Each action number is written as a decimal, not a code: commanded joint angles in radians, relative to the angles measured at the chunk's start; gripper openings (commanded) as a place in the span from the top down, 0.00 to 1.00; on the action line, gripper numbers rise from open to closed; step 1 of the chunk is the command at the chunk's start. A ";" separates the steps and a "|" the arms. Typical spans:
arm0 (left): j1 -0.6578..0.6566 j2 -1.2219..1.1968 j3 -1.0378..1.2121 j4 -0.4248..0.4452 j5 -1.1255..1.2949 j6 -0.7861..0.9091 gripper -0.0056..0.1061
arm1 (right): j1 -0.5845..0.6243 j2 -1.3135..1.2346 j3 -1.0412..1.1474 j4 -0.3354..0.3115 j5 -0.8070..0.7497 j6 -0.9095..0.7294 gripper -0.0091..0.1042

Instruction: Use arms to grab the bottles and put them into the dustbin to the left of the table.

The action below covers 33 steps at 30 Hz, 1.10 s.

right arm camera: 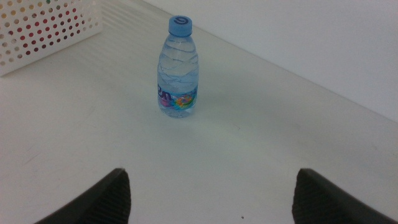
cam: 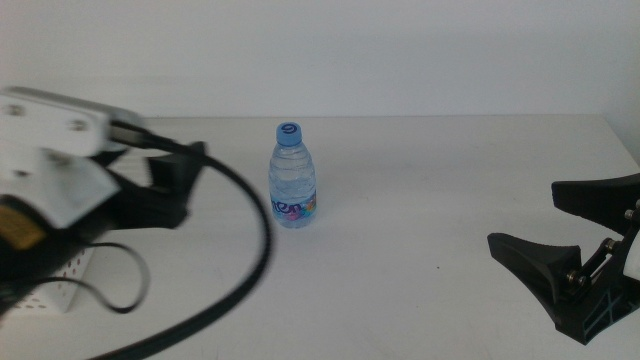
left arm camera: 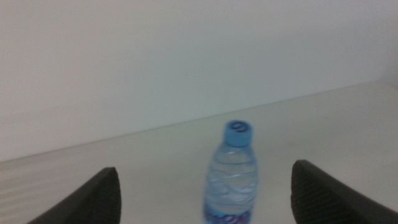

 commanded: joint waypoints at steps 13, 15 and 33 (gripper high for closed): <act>-0.100 0.284 -0.030 0.039 -0.254 -0.064 0.14 | 0.000 -0.008 -0.025 -0.006 -0.062 -0.016 0.32; -0.100 0.320 -0.030 0.041 -0.299 -0.066 0.14 | 0.000 -0.008 -0.025 -0.006 -0.062 -0.016 0.32; -0.085 0.588 -0.033 0.200 -0.678 -0.118 0.14 | 0.000 -0.008 -0.025 -0.006 -0.062 -0.016 0.32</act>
